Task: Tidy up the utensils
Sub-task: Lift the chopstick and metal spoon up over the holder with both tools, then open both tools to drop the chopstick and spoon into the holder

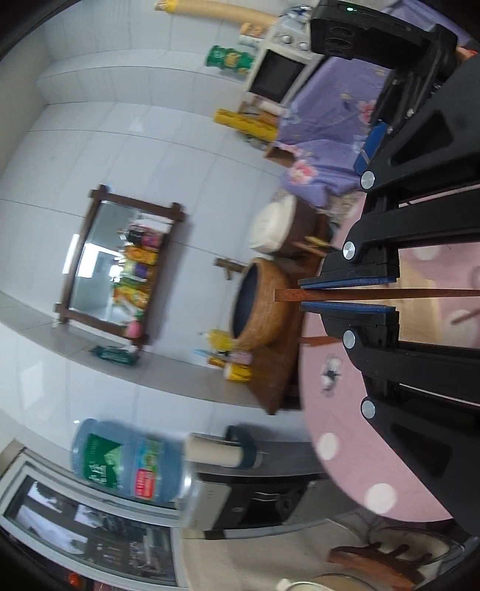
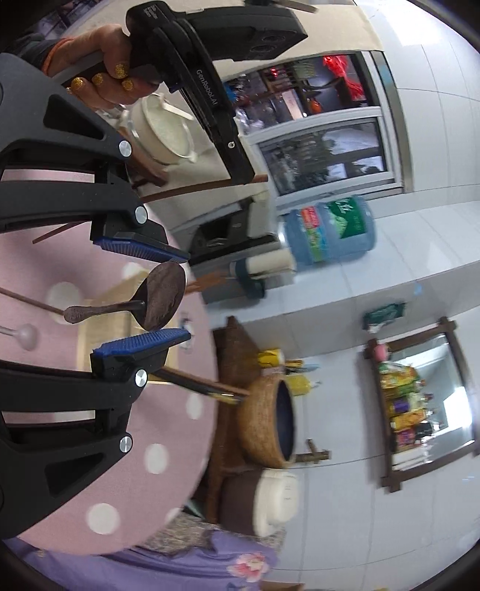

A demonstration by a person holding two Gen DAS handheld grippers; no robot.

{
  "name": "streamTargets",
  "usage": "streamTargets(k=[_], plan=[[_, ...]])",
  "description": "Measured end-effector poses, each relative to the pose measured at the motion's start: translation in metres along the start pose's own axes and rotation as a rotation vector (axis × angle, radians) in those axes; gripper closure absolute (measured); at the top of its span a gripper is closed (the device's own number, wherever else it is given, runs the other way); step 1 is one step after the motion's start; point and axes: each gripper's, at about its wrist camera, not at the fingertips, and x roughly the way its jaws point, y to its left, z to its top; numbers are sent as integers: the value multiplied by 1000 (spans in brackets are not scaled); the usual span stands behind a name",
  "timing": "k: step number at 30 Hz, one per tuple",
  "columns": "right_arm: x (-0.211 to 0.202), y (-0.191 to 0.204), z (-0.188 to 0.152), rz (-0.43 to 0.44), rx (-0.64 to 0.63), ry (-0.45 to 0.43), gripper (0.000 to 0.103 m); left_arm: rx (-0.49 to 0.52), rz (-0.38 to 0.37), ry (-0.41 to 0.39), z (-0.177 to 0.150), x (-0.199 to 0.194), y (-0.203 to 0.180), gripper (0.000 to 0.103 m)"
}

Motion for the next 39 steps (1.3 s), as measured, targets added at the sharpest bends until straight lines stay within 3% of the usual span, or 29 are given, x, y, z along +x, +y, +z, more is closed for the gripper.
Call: streamTargets(k=[6,13,22,31,39], plan=[[32,-1,49,-80,-23,-70,66,-21,65,-131,50,35,-4,95],[83,-29,27,-155,19,-16,66,-17,201,-208,23,75,4,95],[106,-43,-22,-185,59,60,66,15,208,-137,-28,86,4,95],[119,-42,-56,-227,20,107,66,18,207,-10,-68,106,15,95],[116,-44,-63,-234,13,94,64,-11,189,47,-76,106,24,91]])
